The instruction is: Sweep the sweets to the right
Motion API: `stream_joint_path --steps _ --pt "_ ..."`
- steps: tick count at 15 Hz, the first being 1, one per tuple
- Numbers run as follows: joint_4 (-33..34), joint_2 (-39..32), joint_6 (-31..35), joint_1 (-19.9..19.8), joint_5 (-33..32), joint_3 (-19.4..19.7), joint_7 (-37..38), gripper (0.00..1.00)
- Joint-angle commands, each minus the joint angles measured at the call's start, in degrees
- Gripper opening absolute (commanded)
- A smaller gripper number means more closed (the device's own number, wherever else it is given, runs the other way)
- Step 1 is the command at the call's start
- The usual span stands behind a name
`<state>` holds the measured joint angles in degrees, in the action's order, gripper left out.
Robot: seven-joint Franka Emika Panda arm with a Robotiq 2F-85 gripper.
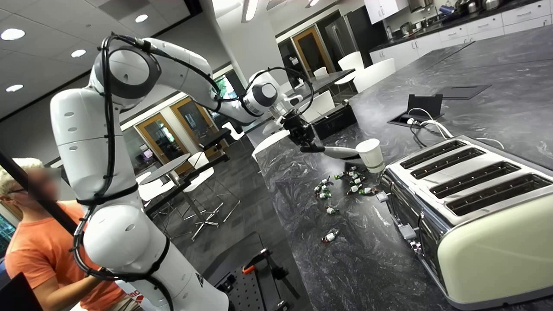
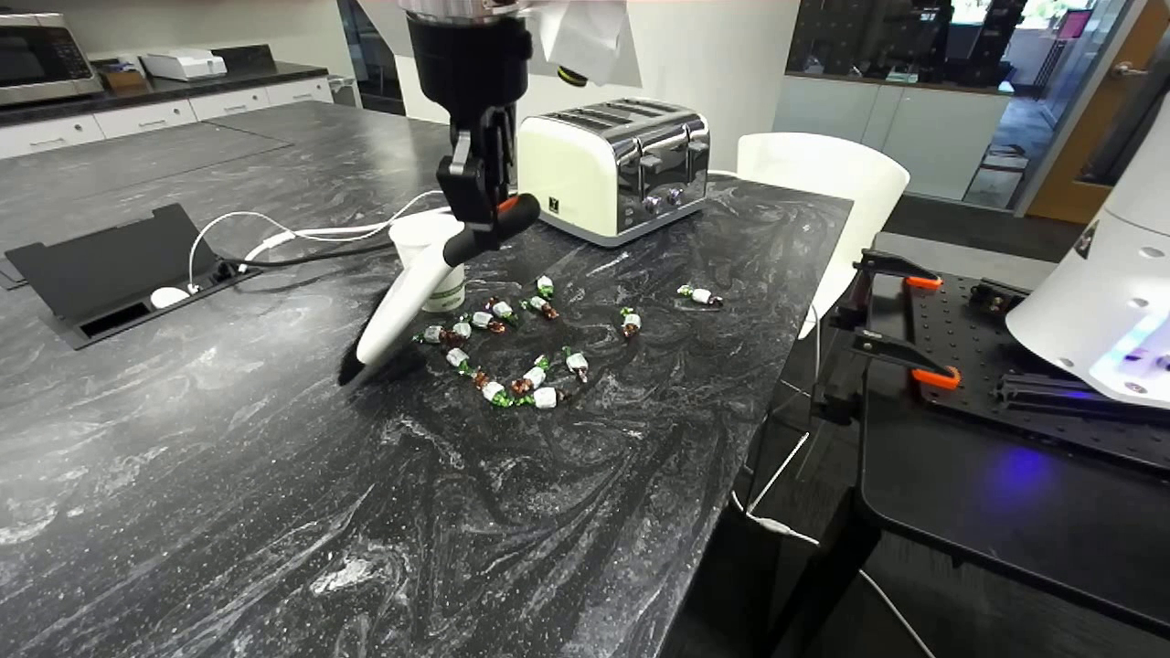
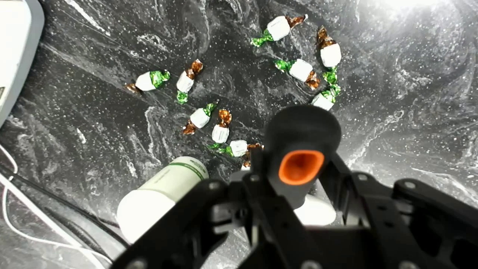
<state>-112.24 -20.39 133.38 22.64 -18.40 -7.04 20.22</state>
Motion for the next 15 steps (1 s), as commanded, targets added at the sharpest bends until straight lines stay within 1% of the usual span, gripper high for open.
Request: stream_joint_path --steps 1,3,9,13,15 --pt "3.2 -1.9 -3.0 -2.4 3.8 -1.5 -6.5 0.15" --pt "3.0 -2.0 -4.0 -2.8 5.3 -1.6 -8.5 0.15" --pt "-1.6 2.2 -8.4 -2.9 5.2 -1.6 -8.2 0.15" --pt "-5.3 4.8 -9.4 -4.4 6.6 -2.0 -9.4 0.15" --pt "-7.3 5.7 -10.1 -5.6 8.2 -2.1 -11.2 0.15"
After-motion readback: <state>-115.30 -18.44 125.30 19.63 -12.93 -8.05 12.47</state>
